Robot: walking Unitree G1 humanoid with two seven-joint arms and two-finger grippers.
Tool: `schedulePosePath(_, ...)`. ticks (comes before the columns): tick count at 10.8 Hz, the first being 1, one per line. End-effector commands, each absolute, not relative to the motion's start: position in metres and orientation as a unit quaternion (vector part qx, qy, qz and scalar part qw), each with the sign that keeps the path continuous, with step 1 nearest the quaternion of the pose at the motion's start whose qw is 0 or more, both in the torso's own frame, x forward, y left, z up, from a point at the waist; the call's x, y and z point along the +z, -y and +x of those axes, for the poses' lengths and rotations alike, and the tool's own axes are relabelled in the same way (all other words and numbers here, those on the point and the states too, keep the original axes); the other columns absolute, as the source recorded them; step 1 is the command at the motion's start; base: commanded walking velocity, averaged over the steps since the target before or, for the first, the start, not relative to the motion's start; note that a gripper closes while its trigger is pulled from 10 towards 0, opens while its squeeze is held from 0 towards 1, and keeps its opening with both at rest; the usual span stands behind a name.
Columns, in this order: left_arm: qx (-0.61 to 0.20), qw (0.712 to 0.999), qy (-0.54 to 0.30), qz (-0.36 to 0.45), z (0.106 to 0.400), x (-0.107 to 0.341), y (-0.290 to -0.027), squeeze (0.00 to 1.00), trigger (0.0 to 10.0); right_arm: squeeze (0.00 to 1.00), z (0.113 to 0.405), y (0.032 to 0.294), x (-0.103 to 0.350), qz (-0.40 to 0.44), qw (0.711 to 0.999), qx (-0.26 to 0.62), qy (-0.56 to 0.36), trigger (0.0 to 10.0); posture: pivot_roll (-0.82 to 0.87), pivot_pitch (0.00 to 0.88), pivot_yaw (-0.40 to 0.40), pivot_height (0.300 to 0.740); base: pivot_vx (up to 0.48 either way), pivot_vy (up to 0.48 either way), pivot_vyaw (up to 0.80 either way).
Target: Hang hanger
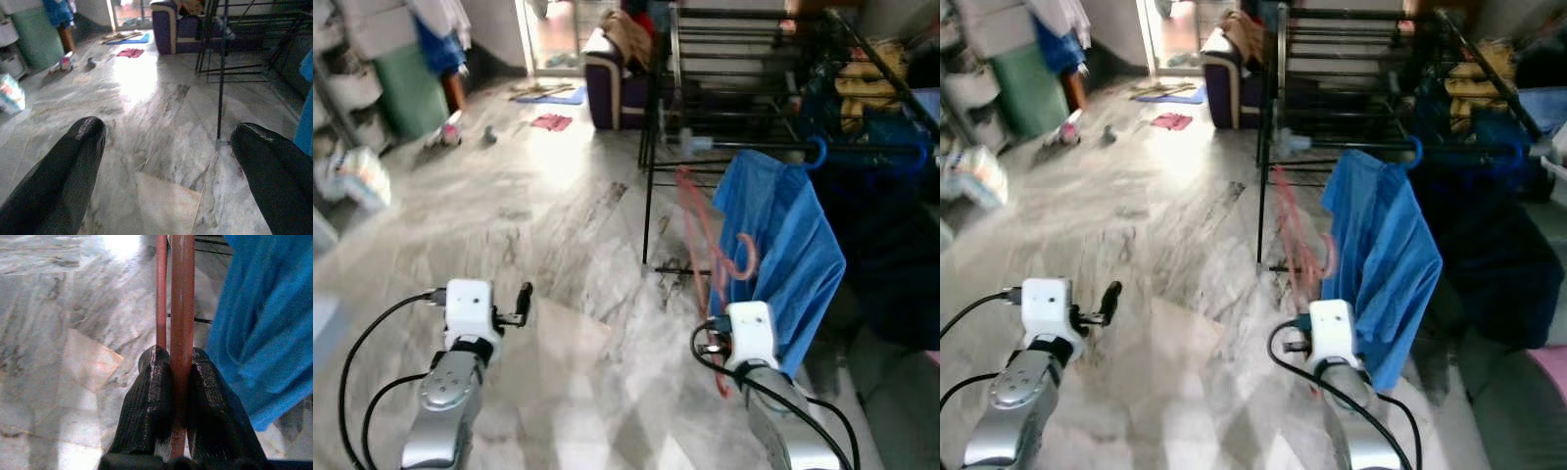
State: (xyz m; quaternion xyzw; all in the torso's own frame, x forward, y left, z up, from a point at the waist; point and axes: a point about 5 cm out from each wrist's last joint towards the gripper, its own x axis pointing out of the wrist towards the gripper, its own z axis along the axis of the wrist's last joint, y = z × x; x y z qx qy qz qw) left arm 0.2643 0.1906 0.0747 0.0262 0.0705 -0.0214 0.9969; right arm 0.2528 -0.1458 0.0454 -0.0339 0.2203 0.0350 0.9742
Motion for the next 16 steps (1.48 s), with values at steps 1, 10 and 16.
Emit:
schedulePosePath(1,-0.038,0.997,-0.065,0.024,0.268,0.078,-0.179,0.00,10.0,0.00,0.251,0.159,0.046,-0.040,0.974,0.016,-0.223,10.0,-0.03,0.014,-0.003,0.740,0.390,0.000,0.00)
schedulePosePath(10,-0.062,0.996,-0.055,0.023,0.277,0.088,-0.168,0.00,10.0,0.00,0.245,0.153,0.031,-0.030,0.956,0.029,-0.289,10.0,-0.03,0.018,-0.002,0.740,0.385,0.197,0.00)
schedulePosePath(16,-0.070,0.994,-0.075,0.037,0.277,0.084,-0.162,0.00,10.0,0.00,0.245,0.153,0.030,-0.030,0.954,0.024,-0.299,10.0,-0.03,0.019,-0.001,0.740,0.449,-0.041,-0.12)
